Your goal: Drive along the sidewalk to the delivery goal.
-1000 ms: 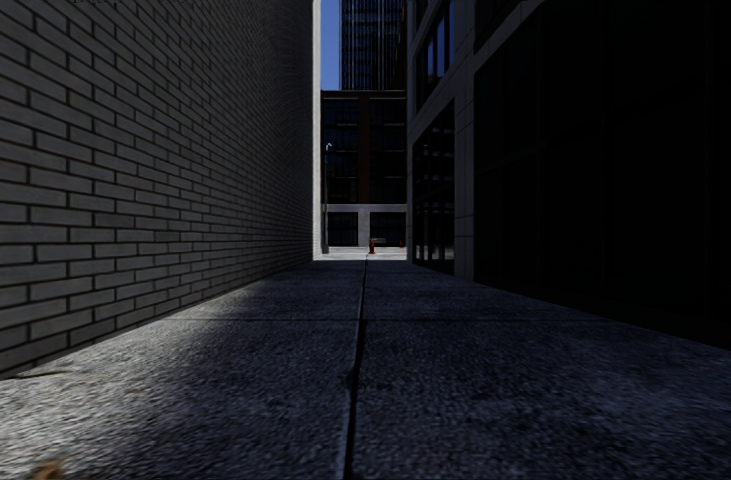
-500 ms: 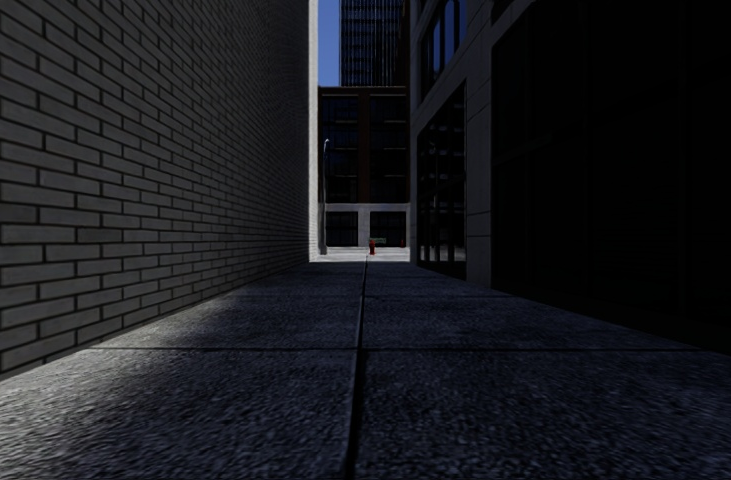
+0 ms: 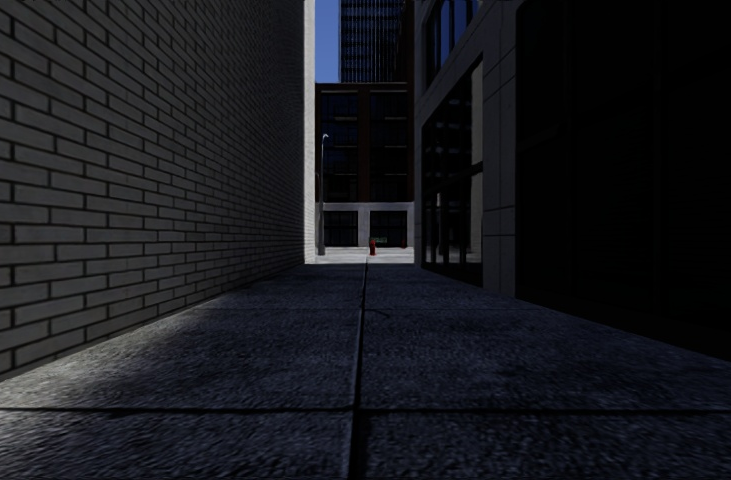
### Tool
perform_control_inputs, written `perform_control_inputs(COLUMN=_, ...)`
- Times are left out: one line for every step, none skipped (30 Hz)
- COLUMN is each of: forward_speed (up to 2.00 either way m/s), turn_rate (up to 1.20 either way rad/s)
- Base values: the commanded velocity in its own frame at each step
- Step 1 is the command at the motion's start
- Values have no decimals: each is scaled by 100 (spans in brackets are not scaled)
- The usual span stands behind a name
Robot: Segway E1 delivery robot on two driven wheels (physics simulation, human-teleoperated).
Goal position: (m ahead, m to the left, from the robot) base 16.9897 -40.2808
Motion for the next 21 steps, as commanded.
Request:
perform_control_inputs(forward_speed=200, turn_rate=0)
perform_control_inputs(forward_speed=200, turn_rate=0)
perform_control_inputs(forward_speed=200, turn_rate=0)
perform_control_inputs(forward_speed=200, turn_rate=0)
perform_control_inputs(forward_speed=200, turn_rate=0)
perform_control_inputs(forward_speed=200, turn_rate=0)
perform_control_inputs(forward_speed=200, turn_rate=0)
perform_control_inputs(forward_speed=200, turn_rate=0)
perform_control_inputs(forward_speed=200, turn_rate=0)
perform_control_inputs(forward_speed=200, turn_rate=0)
perform_control_inputs(forward_speed=200, turn_rate=0)
perform_control_inputs(forward_speed=200, turn_rate=0)
perform_control_inputs(forward_speed=200, turn_rate=0)
perform_control_inputs(forward_speed=200, turn_rate=0)
perform_control_inputs(forward_speed=200, turn_rate=0)
perform_control_inputs(forward_speed=200, turn_rate=0)
perform_control_inputs(forward_speed=200, turn_rate=0)
perform_control_inputs(forward_speed=200, turn_rate=0)
perform_control_inputs(forward_speed=200, turn_rate=0)
perform_control_inputs(forward_speed=200, turn_rate=0)
perform_control_inputs(forward_speed=200, turn_rate=0)
